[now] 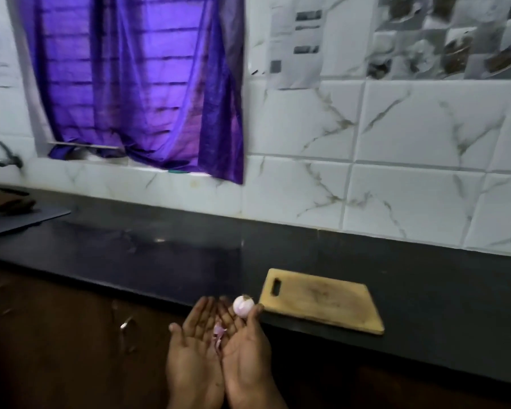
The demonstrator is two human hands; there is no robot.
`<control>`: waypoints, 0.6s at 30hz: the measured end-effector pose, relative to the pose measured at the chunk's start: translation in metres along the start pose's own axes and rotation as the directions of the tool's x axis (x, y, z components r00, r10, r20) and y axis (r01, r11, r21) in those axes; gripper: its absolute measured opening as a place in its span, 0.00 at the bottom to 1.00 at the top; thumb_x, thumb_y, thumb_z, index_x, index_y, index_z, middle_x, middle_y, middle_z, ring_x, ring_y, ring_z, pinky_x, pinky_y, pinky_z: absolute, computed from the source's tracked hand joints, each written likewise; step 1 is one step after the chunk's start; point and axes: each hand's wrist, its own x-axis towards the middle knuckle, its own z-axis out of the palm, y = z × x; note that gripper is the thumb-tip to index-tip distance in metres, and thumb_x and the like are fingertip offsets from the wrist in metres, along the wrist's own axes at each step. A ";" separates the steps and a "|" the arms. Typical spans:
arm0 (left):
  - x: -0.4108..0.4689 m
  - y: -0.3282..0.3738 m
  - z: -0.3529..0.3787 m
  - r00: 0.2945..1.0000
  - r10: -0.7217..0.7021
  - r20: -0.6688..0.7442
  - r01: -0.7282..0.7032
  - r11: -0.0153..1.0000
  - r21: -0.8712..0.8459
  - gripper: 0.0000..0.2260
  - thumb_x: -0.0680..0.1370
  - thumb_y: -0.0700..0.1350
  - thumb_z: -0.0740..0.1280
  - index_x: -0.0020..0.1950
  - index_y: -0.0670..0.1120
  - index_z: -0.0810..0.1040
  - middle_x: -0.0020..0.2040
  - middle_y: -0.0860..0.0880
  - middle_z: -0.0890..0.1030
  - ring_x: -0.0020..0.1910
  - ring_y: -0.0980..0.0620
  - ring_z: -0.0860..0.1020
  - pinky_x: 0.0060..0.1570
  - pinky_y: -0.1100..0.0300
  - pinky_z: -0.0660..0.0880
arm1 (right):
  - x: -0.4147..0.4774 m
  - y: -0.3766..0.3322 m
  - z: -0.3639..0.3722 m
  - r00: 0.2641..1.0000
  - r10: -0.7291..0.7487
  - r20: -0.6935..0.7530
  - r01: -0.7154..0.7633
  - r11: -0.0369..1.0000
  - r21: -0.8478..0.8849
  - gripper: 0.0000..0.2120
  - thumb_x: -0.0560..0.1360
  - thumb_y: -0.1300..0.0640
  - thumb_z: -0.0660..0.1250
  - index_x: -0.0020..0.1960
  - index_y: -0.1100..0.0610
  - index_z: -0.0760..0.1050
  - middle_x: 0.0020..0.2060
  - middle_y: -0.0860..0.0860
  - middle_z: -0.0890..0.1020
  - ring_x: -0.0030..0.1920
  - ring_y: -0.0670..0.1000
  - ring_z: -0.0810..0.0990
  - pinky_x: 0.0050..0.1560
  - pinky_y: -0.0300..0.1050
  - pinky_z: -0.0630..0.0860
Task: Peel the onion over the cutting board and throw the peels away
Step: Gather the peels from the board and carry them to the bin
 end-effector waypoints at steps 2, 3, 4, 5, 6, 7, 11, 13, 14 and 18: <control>-0.005 0.029 -0.044 0.995 0.050 -0.090 -0.054 0.998 -0.038 0.30 0.88 0.59 0.43 0.62 0.43 0.79 0.65 0.43 0.81 0.59 0.51 0.80 0.58 0.56 0.71 | -0.008 0.055 0.008 0.997 0.071 0.038 -0.070 0.997 -0.038 0.37 0.76 0.35 0.63 0.68 0.66 0.73 0.68 0.64 0.80 0.71 0.63 0.77 0.78 0.62 0.64; -0.007 0.043 -0.068 0.988 0.066 -0.137 -0.075 0.995 -0.061 0.30 0.88 0.58 0.44 0.63 0.42 0.79 0.64 0.43 0.82 0.60 0.50 0.80 0.58 0.56 0.72 | -0.013 0.082 0.009 0.994 0.102 0.044 -0.098 0.992 -0.077 0.37 0.75 0.34 0.64 0.67 0.65 0.74 0.67 0.63 0.80 0.71 0.62 0.77 0.79 0.62 0.64; -0.010 0.055 -0.091 0.980 0.081 -0.183 -0.095 0.993 -0.071 0.30 0.89 0.58 0.44 0.63 0.41 0.79 0.63 0.43 0.82 0.60 0.49 0.81 0.60 0.55 0.72 | -0.017 0.110 0.010 0.989 0.141 0.042 -0.136 0.984 -0.111 0.38 0.75 0.34 0.63 0.69 0.65 0.73 0.68 0.63 0.80 0.71 0.61 0.77 0.79 0.62 0.65; -0.010 0.064 -0.108 0.971 0.089 -0.222 -0.108 0.991 -0.077 0.30 0.89 0.58 0.44 0.63 0.41 0.79 0.63 0.42 0.83 0.61 0.47 0.81 0.63 0.53 0.71 | -0.018 0.130 0.009 0.983 0.182 0.039 -0.175 0.974 -0.143 0.39 0.74 0.34 0.61 0.71 0.65 0.72 0.68 0.63 0.80 0.71 0.61 0.77 0.79 0.61 0.65; -0.010 0.075 -0.131 0.958 0.107 -0.266 -0.134 0.988 -0.083 0.30 0.89 0.58 0.44 0.62 0.40 0.80 0.63 0.41 0.83 0.61 0.45 0.81 0.66 0.52 0.70 | -0.020 0.156 0.010 0.973 0.232 0.019 -0.226 0.960 -0.168 0.40 0.74 0.34 0.59 0.72 0.65 0.71 0.68 0.63 0.79 0.71 0.61 0.77 0.79 0.60 0.64; -0.008 0.084 -0.154 0.942 0.119 -0.314 -0.154 0.984 -0.089 0.30 0.89 0.58 0.44 0.61 0.39 0.80 0.63 0.40 0.82 0.62 0.44 0.80 0.68 0.50 0.70 | -0.019 0.181 0.008 0.961 0.277 -0.008 -0.273 0.943 -0.191 0.41 0.76 0.34 0.57 0.73 0.66 0.70 0.69 0.64 0.79 0.72 0.61 0.76 0.79 0.60 0.64; 0.016 0.103 -0.246 0.882 0.106 -0.459 -0.183 0.975 -0.126 0.32 0.89 0.58 0.45 0.69 0.35 0.77 0.70 0.36 0.79 0.68 0.39 0.77 0.73 0.47 0.69 | -0.003 0.271 -0.006 0.903 0.413 -0.116 -0.429 0.866 -0.257 0.38 0.82 0.37 0.51 0.75 0.68 0.68 0.69 0.64 0.77 0.68 0.60 0.76 0.77 0.56 0.66; 0.032 0.105 -0.289 0.840 0.073 -0.538 -0.168 0.977 -0.129 0.32 0.89 0.59 0.45 0.74 0.35 0.74 0.73 0.35 0.77 0.69 0.39 0.76 0.75 0.47 0.68 | 0.010 0.311 -0.021 0.878 0.450 -0.161 -0.478 0.834 -0.277 0.38 0.83 0.37 0.51 0.75 0.68 0.67 0.69 0.64 0.77 0.68 0.60 0.75 0.77 0.56 0.66; 0.039 0.106 -0.309 0.816 0.063 -0.574 -0.167 0.977 -0.130 0.33 0.89 0.59 0.46 0.75 0.34 0.73 0.74 0.35 0.77 0.69 0.40 0.76 0.76 0.47 0.68 | 0.018 0.330 -0.029 0.861 0.473 -0.188 -0.509 0.811 -0.289 0.38 0.83 0.36 0.51 0.76 0.68 0.67 0.71 0.65 0.76 0.69 0.60 0.75 0.77 0.55 0.65; 0.059 0.105 -0.381 0.689 0.022 -0.724 -0.179 0.974 -0.141 0.32 0.89 0.58 0.45 0.74 0.35 0.74 0.75 0.36 0.76 0.75 0.40 0.74 0.81 0.47 0.65 | 0.040 0.403 -0.068 0.773 0.570 -0.278 -0.634 0.686 -0.357 0.39 0.83 0.35 0.48 0.78 0.66 0.65 0.75 0.61 0.72 0.78 0.58 0.68 0.76 0.49 0.64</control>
